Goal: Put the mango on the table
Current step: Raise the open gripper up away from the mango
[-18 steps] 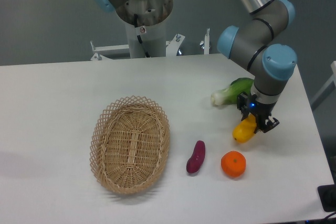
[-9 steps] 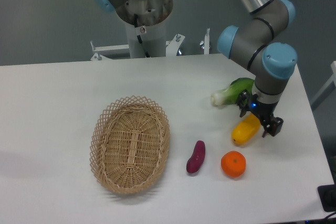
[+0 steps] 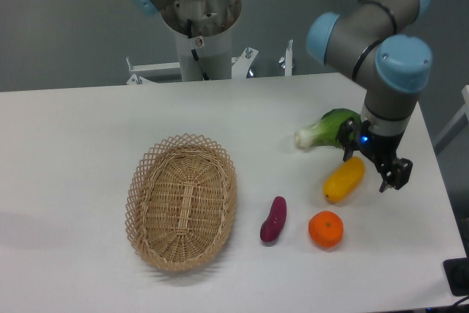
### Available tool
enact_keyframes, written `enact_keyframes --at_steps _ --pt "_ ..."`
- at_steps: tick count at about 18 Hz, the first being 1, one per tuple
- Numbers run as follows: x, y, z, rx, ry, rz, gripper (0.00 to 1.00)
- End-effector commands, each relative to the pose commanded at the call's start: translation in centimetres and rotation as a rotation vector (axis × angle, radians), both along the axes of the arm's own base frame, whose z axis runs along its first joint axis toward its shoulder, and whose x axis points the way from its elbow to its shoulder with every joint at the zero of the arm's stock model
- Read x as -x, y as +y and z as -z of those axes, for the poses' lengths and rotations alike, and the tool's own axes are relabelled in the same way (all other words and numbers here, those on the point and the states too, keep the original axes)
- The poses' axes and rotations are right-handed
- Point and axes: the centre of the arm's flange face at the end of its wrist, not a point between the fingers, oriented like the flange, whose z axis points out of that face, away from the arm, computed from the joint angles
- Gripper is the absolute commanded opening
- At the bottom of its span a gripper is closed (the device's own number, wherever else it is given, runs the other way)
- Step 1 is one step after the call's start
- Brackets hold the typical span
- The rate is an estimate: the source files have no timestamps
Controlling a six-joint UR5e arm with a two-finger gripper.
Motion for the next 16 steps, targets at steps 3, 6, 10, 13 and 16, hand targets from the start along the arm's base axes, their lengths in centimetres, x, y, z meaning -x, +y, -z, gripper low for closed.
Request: enact_keyframes --at_steps 3,6,10,13,16 --pt "0.5 -1.3 -2.6 0.013 -0.018 -0.008 1.00" --pt "2.1 -4.0 -3.7 0.029 -0.032 0.040 1.00" --pt "3.1 -7.0 -4.1 0.037 -0.035 0.089 1.00" --pt "3.2 -7.2 -3.9 0.039 -0.039 0.094 1.00" --pt "3.2 -7.1 -4.0 0.038 -0.036 0.095 1.00"
